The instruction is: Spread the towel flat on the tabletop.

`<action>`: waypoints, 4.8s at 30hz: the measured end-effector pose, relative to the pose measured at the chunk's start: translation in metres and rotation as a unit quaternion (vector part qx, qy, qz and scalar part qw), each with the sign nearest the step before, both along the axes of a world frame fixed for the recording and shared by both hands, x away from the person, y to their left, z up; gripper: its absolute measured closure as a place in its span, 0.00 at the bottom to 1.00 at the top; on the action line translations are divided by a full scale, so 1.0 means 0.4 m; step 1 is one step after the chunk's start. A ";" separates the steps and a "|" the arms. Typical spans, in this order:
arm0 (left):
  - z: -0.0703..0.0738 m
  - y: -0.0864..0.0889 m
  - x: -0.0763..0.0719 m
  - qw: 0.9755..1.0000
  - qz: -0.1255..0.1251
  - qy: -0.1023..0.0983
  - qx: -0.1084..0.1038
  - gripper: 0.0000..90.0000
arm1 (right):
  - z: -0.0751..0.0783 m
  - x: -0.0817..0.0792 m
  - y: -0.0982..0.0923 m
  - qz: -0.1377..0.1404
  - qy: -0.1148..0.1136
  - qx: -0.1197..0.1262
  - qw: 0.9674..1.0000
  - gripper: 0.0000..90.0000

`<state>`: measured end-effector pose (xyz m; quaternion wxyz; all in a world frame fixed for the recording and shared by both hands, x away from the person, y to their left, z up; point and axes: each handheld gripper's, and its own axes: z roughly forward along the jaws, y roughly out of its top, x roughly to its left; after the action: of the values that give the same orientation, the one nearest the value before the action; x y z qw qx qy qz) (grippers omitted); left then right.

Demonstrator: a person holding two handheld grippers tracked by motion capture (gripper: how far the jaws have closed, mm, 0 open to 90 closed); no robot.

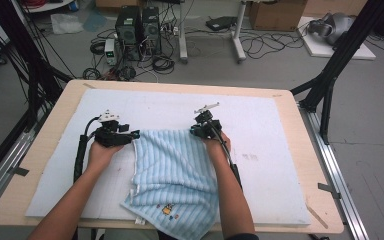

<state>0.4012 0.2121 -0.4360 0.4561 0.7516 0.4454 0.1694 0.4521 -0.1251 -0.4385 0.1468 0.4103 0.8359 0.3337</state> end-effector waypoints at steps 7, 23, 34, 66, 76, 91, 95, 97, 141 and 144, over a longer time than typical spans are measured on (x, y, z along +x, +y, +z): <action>-0.002 -0.008 0.002 1.000 0.000 -0.001 -0.003 0.48 | 0.005 -0.049 -0.031 -0.036 -0.078 -0.152 0.985 0.94; -0.038 -0.099 0.068 0.998 -0.022 0.013 0.059 0.55 | -0.003 -0.052 -0.132 -0.083 -0.006 -0.010 0.996 0.65; -0.023 -0.110 0.146 0.997 -0.011 0.005 0.074 0.97 | -0.002 0.020 -0.118 -0.060 -0.039 -0.017 0.997 0.93; -0.006 -0.060 0.023 0.999 -0.039 -0.007 -0.017 0.37 | 0.053 -0.115 -0.186 -0.064 -0.043 0.095 0.992 0.49; -0.037 -0.091 -0.006 0.996 -0.077 0.019 0.043 0.45 | 0.010 -0.178 -0.163 -0.036 -0.001 0.050 0.998 0.54; -0.037 -0.093 0.028 0.997 -0.061 0.014 0.054 0.94 | 0.000 -0.132 -0.097 -0.022 -0.015 -0.005 1.000 0.93; -0.038 -0.079 0.058 0.998 -0.031 0.018 0.045 0.94 | -0.003 -0.096 -0.078 -0.032 -0.021 0.000 0.999 0.93; -0.037 -0.072 0.071 0.999 -0.017 0.013 0.048 0.94 | -0.005 -0.079 -0.070 -0.038 -0.023 -0.001 0.999 0.93; -0.035 -0.080 -0.004 0.996 -0.046 -0.006 0.081 0.96 | -0.010 -0.161 -0.095 -0.010 -0.027 0.002 1.000 0.96; -0.036 -0.079 0.026 0.997 -0.026 -0.002 0.071 0.95 | -0.010 -0.144 -0.085 -0.027 -0.039 -0.010 0.999 0.96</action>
<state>0.4116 0.1807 -0.4505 0.4067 0.7933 0.4114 0.1900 0.3944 -0.1591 -0.4427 0.1926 0.4181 0.8214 0.3369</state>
